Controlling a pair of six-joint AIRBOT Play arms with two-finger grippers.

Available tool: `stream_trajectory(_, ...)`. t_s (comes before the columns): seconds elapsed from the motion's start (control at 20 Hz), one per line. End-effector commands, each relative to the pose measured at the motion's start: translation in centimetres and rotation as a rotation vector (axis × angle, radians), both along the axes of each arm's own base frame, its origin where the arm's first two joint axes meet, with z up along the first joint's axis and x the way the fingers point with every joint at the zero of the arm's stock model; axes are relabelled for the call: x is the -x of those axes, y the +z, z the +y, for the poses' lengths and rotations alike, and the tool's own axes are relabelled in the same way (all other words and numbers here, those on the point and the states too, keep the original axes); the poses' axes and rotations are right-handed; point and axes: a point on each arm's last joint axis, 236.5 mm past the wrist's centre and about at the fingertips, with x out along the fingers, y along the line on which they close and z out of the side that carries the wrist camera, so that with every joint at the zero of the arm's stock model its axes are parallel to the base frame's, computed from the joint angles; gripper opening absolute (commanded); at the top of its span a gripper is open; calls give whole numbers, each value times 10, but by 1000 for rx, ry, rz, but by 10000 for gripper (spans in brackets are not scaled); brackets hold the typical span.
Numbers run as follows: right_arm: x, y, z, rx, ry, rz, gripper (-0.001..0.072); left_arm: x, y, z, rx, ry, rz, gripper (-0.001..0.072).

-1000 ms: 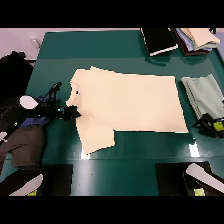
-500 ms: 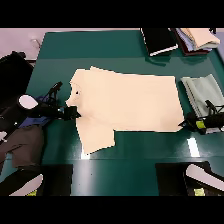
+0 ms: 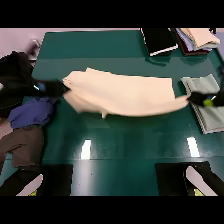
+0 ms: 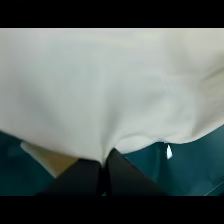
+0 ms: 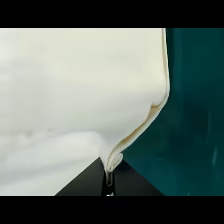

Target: Fold the shirts.

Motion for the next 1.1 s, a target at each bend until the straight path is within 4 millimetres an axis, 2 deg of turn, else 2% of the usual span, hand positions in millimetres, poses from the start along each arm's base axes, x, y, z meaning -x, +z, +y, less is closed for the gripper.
stream_trajectory(0.0,6,169,17,143,50,-393,21,32,143,11,-28,-8,-308,23)
stream_trajectory(0.05,17,216,20,189,48,-500,20,46,187,13,-17,-5,-416,23)
stream_trajectory(0.15,44,290,27,257,43,-666,20,85,271,21,9,15,-642,23)
stream_trajectory(0.25,71,341,28,321,22,-769,20,124,328,35,40,66,-800,22)
stream_trajectory(0.35,89,369,22,369,-18,-793,20,149,364,48,55,116,-917,22)
stream_trajectory(0.4,94,377,18,388,-36,-785,19,155,374,53,59,135,-956,22)
stream_trajectory(0.5,99,385,10,418,-63,-752,19,150,373,57,46,156,-956,22)
stream_trajectory(0.6,91,382,7,407,-49,-721,18,117,343,59,-3,174,-857,23)
stream_trajectory(0.65,79,371,6,377,-27,-684,18,89,315,61,-32,188,-766,22)
stream_trajectory(0.75,47,325,6,292,36,-542,18,35,248,56,-92,180,-572,23)
stream_trajectory(0.8,28,289,3,256,61,-434,18,10,211,53,-115,169,-473,23)
stream_trajectory(0.9,-4,213,1,207,90,-206,18,-38,123,44,-154,140,-247,23)
stream_trajectory(1.0,-28,126,-6,208,107,36,18,-71,36,38,-192,117,-41,23)
stream_trajectory(1.05,-36,89,-3,193,130,129,18,-82,-4,38,-213,110,48,23)
